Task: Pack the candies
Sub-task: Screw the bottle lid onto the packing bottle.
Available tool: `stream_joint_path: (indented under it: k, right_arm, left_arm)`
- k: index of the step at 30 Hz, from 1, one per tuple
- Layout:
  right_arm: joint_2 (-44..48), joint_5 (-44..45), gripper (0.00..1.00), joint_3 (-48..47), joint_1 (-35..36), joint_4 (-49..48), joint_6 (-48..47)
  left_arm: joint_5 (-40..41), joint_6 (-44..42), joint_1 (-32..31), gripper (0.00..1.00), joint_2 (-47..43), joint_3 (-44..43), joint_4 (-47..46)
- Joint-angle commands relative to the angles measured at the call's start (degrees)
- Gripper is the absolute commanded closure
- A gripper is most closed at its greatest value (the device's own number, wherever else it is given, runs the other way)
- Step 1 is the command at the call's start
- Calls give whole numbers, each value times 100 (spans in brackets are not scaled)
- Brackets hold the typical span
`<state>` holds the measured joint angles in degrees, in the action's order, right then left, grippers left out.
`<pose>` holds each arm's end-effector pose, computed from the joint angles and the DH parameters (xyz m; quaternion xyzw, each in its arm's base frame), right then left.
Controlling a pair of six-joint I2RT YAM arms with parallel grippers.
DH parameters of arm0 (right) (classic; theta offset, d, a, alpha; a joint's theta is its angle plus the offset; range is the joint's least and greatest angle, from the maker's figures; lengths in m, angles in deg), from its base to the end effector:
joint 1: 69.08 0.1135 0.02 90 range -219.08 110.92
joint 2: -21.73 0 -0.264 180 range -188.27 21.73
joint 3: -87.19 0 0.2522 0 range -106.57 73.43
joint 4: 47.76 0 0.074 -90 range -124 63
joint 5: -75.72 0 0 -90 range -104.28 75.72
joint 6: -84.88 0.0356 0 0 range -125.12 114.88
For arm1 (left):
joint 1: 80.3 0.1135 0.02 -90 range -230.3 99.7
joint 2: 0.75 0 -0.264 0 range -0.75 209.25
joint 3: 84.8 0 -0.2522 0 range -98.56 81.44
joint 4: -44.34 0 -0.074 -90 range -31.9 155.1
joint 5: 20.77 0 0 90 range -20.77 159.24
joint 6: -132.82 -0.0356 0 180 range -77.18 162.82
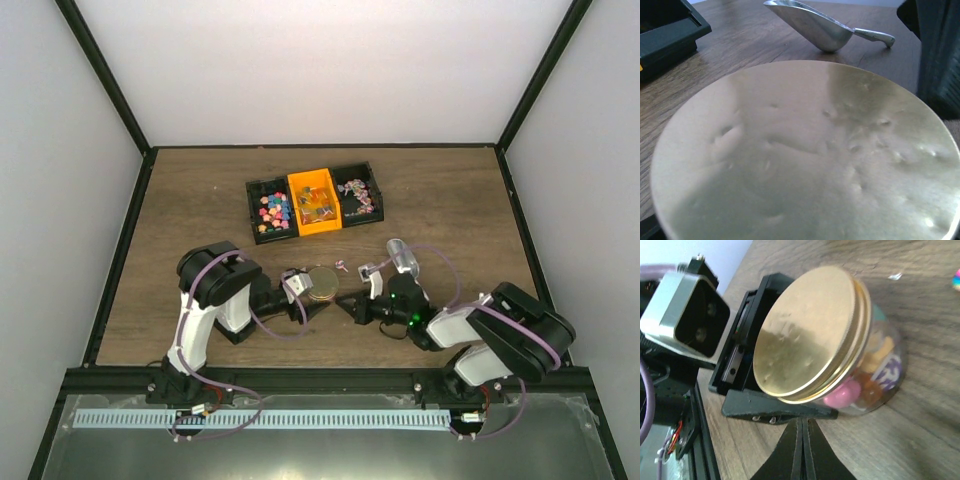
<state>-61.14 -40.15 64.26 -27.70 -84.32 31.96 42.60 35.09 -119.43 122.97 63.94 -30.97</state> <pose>0.1480 0.1511 0.1151 -0.1534 0.8093 0.4834 0.2963 0.1892 -0.1745 0.0499 0.4368 0.6641 -0.3348 0.5061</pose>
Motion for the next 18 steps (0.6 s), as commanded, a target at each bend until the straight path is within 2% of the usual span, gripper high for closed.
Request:
stream_joint_path:
  k: [1,2,7,18]
  right_arm:
    - [326,261,95,-242,-201,607,-4]
    - [358,306,91,-295,-281,612,41]
    - [442,760,83,-663,-400,943,-126]
    - [-729,261,83,-1900,-482,1133,-564]
  left_arm:
    - [67,542,38,14,612,367,-1252]
    - [48,536,38,14,610,374,-1252]
    - [-15,512,37,14,618,387,-1252]
    - [-57,510,42,14,615,377,-1252]
